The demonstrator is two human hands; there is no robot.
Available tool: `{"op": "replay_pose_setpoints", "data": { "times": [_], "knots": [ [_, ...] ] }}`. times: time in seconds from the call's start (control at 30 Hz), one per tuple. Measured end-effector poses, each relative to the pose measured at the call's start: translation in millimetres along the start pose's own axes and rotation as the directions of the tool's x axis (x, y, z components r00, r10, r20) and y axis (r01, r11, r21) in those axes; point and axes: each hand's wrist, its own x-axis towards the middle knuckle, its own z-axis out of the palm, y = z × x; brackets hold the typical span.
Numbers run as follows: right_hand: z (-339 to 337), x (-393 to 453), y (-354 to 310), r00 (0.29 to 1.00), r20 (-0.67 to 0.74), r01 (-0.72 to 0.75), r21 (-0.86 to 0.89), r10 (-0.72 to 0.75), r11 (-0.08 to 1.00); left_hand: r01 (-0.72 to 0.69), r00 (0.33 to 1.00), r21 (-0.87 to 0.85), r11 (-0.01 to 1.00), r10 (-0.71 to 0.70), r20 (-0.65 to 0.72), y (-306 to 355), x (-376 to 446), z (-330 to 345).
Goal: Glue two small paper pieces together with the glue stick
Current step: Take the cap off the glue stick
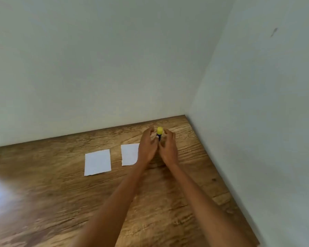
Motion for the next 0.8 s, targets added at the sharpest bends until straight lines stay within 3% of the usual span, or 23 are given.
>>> {"op": "replay_pose_setpoints", "data": {
  "times": [0.13,0.33,0.5,0.6,0.8],
  "knots": [
    [6.2,6.2,4.7,0.999,0.013,0.039,0.014,-0.039,0.999,-0.004,0.999,-0.121,0.993,-0.001,-0.042,-3.8,10.9,4.0],
    [3.4,8.9,12.1,0.992,0.101,0.064,0.100,-0.074,0.993,-0.087,0.995,-0.145,0.986,0.078,-0.067,-1.8,21.7,-3.0],
    [-8.6,4.5,2.3,0.977,0.146,0.097,0.333,-0.153,0.938,0.034,0.997,-0.223,0.974,-0.019,0.069,16.8,19.7,-23.3],
    [-12.8,-2.8,-0.8,0.975,0.125,0.126,0.365,-0.183,0.922,0.045,0.994,-0.245,0.968,-0.020,0.103,22.8,11.3,-31.0],
    [-9.8,-22.9,-9.3,0.985,-0.089,0.166,0.265,-0.147,0.950,0.006,0.990,-0.289,0.957,-0.046,-0.133,28.2,-7.9,-21.3]
  ]
}}
